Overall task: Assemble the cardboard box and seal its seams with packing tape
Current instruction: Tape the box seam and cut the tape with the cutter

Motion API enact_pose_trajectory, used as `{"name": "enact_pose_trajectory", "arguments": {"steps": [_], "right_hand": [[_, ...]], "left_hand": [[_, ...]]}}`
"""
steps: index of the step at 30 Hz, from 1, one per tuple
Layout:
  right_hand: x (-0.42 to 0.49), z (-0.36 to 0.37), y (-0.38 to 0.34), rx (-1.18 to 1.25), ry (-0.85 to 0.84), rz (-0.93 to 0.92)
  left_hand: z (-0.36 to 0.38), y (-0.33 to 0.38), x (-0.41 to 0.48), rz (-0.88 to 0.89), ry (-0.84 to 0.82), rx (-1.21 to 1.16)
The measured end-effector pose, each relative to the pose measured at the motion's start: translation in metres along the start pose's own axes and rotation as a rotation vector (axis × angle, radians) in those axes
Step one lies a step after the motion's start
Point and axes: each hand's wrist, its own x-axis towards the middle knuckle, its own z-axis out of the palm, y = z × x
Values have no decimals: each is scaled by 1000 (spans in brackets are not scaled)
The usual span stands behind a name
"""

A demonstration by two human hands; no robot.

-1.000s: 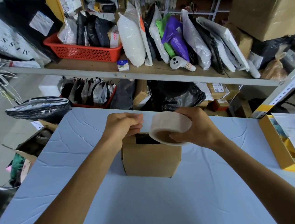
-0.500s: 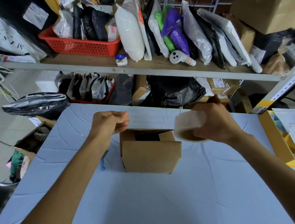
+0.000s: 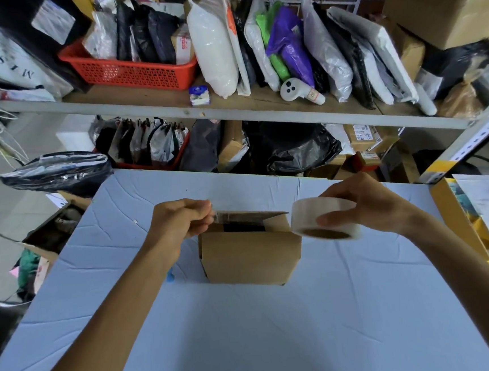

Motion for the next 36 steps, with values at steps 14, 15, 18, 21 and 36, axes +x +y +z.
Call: {"name": "enact_pose_trajectory", "arguments": {"steps": [14,15,18,21,36], "right_hand": [[16,25,4,-563,75,157],[18,26,7,-569,79,158],[22,25,14,-550,78,156],[21,28,22,-579,29,152],[23,65,20,-511,154,183]], "left_hand": [[-10,-16,-3,60,77,61],[-11,-16,-1,75,60,59],[-10,-21,2,110,59,30],[-8,-34,-1,118,46,39],[3,-75,11,319,279,188]]}}
